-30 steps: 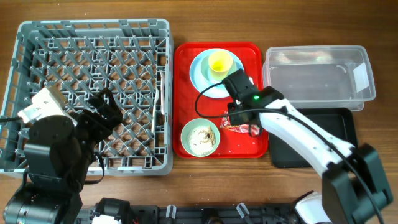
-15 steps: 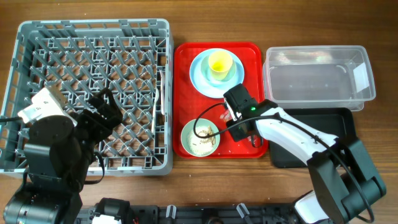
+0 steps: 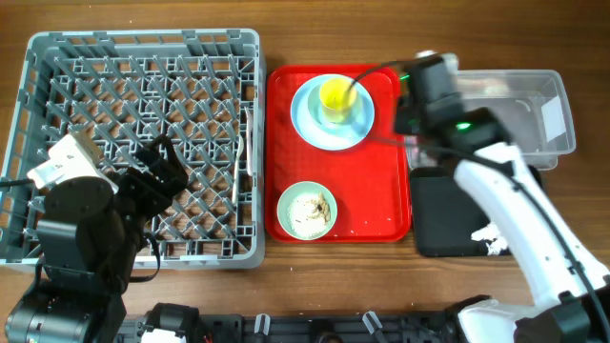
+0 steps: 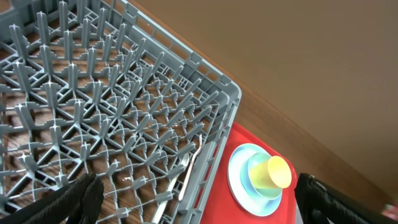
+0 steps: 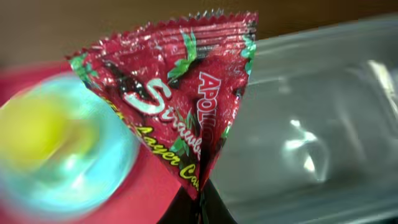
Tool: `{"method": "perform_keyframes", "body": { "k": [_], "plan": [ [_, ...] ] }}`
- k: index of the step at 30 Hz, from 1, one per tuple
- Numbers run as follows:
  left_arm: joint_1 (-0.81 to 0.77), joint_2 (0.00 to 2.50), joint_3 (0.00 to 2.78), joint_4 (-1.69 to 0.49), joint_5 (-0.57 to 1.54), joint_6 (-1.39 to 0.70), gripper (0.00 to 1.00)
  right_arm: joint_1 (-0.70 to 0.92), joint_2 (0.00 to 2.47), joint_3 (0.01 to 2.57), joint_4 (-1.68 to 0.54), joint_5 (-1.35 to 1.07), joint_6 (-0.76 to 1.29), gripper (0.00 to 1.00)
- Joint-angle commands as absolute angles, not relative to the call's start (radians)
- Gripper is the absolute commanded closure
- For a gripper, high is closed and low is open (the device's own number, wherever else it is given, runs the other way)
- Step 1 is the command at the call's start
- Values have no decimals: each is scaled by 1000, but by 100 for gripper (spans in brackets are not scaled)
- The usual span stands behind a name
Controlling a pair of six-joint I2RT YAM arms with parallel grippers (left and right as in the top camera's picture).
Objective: Sort waste into correct bins and load items into the dishwasher rack
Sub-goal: 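Carry the wrapper into the clear plastic bin and release it, then pick the tissue off the black tray and drop it into the clear bin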
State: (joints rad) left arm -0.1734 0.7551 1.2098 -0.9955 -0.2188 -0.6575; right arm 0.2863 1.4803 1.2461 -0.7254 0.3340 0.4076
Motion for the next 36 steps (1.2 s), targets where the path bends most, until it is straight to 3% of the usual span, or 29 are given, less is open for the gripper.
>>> {"method": "perform_keyframes", "body": {
  "k": [1, 5, 6, 7, 12, 15, 17, 18, 24, 26, 32, 33, 36],
  "plan": [
    [-166, 754, 1217, -993, -225, -667, 0, 134, 1577, 1195, -631, 316, 552, 96],
    [-166, 754, 1217, -993, -225, -667, 0, 12, 1710, 1184, -525, 126, 553, 92],
    [-166, 754, 1217, -993, -225, -667, 0, -8, 1734, 1184, -512, 69, 553, 72],
    [-166, 754, 1217, -993, -225, -667, 0, -26, 1740, 1185, -505, 15, 549, 61],
    [-166, 754, 1217, -993, -225, -667, 0, -87, 1613, 1241, -554, -97, 550, 45],
    [-166, 754, 1217, -993, -225, -667, 0, -93, 1436, 1244, -576, -78, 549, 12],
    [-166, 754, 1217, -993, -225, -667, 0, -93, 1314, 1244, -641, -30, 547, 8],
    [-166, 754, 1217, -993, -225, -667, 0, -93, 1246, 1244, -712, 20, 550, 0],
    [-166, 754, 1217, -993, -225, -667, 0, -93, 1087, 1193, -1061, 248, 657, 0],
    [-166, 754, 1217, -993, -225, -667, 0, -93, 1086, 1124, -1087, 256, 695, 14],
    [-166, 754, 1217, -993, -225, -667, 0, -93, 1087, 832, -1010, 385, 1070, 30],
    [-166, 754, 1217, -993, -225, -667, 0, -93, 1087, 796, -984, 392, 1102, 37],
    [-166, 754, 1217, -993, -225, -667, 0, -94, 1090, 706, -917, 465, 1173, 72]
  ]
}}
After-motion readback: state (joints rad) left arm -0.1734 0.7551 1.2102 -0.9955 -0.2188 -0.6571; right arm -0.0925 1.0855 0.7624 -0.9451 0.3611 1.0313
